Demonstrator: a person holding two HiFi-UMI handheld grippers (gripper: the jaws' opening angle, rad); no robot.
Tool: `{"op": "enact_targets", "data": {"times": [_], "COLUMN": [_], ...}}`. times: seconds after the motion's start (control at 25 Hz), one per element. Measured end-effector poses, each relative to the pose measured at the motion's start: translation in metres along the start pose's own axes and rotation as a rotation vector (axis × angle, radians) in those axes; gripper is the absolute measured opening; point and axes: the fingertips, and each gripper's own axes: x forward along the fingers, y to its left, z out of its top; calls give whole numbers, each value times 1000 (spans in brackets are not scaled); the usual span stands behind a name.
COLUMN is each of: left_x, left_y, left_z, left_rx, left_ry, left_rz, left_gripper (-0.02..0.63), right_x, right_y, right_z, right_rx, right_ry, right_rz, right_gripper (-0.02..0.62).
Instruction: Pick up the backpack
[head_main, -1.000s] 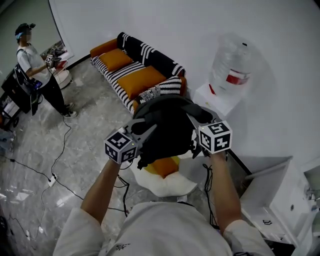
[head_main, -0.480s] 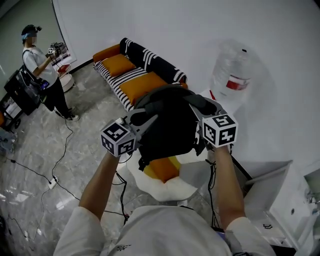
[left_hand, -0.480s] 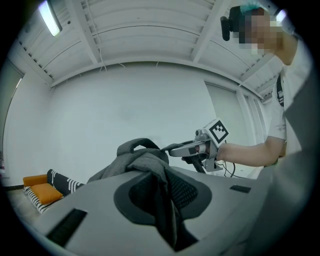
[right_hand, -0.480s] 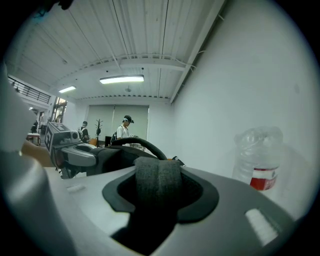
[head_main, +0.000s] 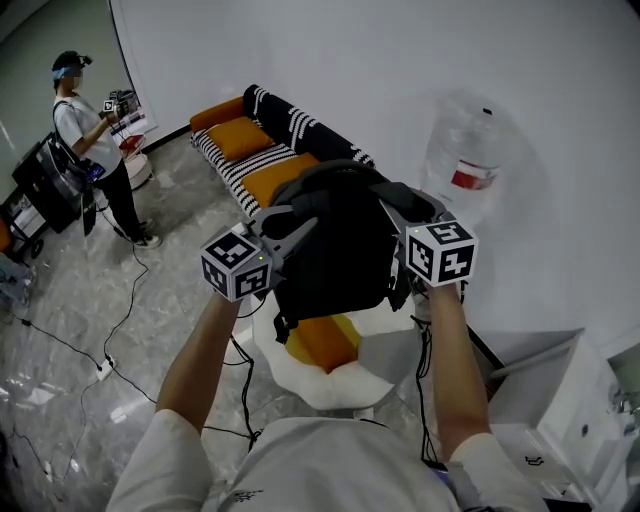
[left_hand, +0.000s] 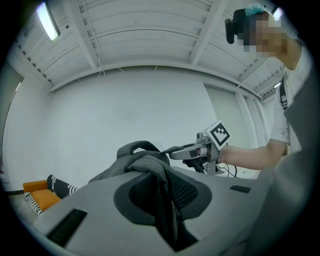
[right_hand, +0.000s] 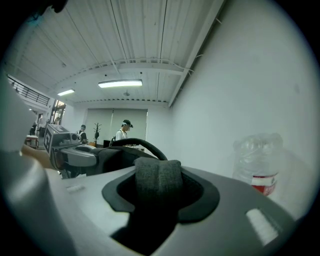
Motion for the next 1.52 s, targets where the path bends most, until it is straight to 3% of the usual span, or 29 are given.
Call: {"op": "enact_targets", "data": {"times": [0.4, 0.8, 1.52], "left_x": [18, 24, 21], "left_y": [15, 20, 20], "left_z": [3, 11, 39], "left_rx": [-68, -193, -168], "left_ry": [59, 49, 23], "left_rz": [43, -2, -50], "left_gripper": [43, 43, 43], "right_x": [15, 18, 15], "right_y": [-17, -23, -23], "right_z": [3, 9, 32], "right_rx": [6, 9, -14], "right_ry": [36, 59, 37], "right_rz": [-27, -41, -44], "right_gripper": [172, 172, 170]}}
